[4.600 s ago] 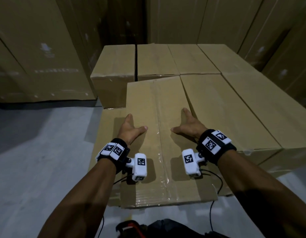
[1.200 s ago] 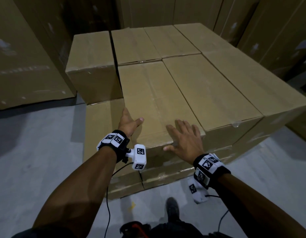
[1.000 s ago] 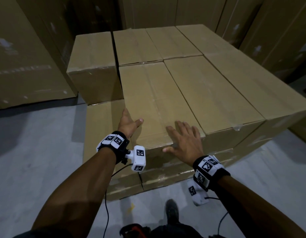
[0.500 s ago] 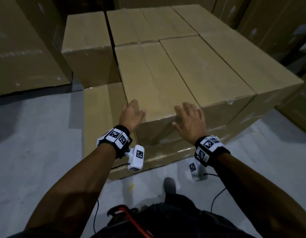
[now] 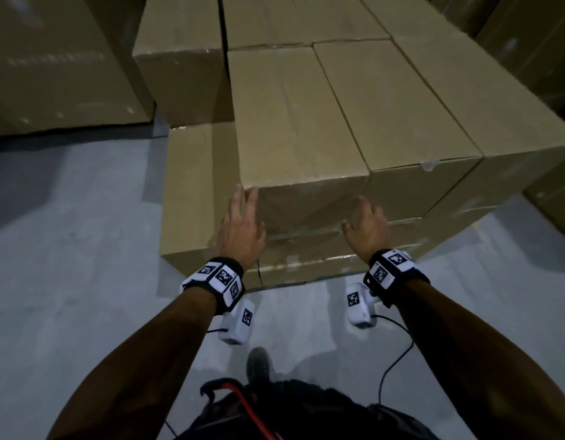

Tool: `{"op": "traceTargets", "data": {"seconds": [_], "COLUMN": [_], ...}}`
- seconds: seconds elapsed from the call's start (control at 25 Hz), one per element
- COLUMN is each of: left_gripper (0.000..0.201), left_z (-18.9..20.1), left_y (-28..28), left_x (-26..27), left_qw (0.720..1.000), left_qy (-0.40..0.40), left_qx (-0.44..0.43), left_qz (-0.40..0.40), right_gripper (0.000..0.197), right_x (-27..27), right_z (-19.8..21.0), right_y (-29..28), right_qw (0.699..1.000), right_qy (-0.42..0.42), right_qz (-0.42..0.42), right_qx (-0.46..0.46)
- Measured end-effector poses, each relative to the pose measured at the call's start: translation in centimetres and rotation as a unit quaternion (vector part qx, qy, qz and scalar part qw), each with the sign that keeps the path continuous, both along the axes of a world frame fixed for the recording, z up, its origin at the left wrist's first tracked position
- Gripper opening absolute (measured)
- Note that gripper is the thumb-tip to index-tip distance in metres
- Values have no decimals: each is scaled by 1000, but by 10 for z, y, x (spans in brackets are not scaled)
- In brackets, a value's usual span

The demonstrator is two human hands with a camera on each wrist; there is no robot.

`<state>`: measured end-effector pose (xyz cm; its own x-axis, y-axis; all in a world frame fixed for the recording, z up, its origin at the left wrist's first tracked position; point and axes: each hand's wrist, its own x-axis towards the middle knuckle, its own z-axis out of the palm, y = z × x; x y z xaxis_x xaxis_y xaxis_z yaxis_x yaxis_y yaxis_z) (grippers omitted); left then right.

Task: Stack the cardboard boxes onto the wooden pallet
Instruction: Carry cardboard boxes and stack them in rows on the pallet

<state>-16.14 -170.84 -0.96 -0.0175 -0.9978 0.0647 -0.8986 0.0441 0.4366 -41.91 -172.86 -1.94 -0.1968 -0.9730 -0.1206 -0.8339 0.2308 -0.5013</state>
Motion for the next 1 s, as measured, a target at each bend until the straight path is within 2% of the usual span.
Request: {"op": "traceTargets", "data": {"seconds": [0.08,0.2,0.32,0.48,0.56,0.64,0.72,0.8,0.92,1.0], "left_gripper": [80,70,67,68,72,74,76,77,67,56], "left_z": [-11,-35,-62,-103,-129,-157,-189,-215,-251,-267], "left_y": [13,35,39,21,6,-3,-11,-21,-39,-49], "left_x": [-8,-22,-34,-42,-44,-46,-46,-41,-32,-28], "left_qw": [999,998,997,993,989,983,975,965,951,938], "left_qy": [-31,-52,-35,10,39,50,70,100,84,67], "left_qx": [15,39,40,14,-13,-80,-148,-182,-247,-295], "left_qz": [14,21,53,117,142,155,153,161,169,171], "right_gripper": [65,57,59,58,56,59,60,61,57,54], "right_x": [-7,-19,-28,-29,-27,-19,-10,-4,-2,-3], "right_z": [-8,-29,-59,-96,-122,-149,-182,-211,-256,-276], "right_y": [5,11,8,-5,-15,-24,-35,-44,-64,-76], "right_qw": [999,997,993,987,980,966,942,918,874,851], "right_qy": [-31,-56,-93,-150,-187,-227,-257,-276,-286,-299], "right_qz": [0,-2,-27,-55,-71,-81,-90,-97,-89,-75], "right_qx": [16,58,74,32,-13,-91,-197,-267,-382,-425]}}
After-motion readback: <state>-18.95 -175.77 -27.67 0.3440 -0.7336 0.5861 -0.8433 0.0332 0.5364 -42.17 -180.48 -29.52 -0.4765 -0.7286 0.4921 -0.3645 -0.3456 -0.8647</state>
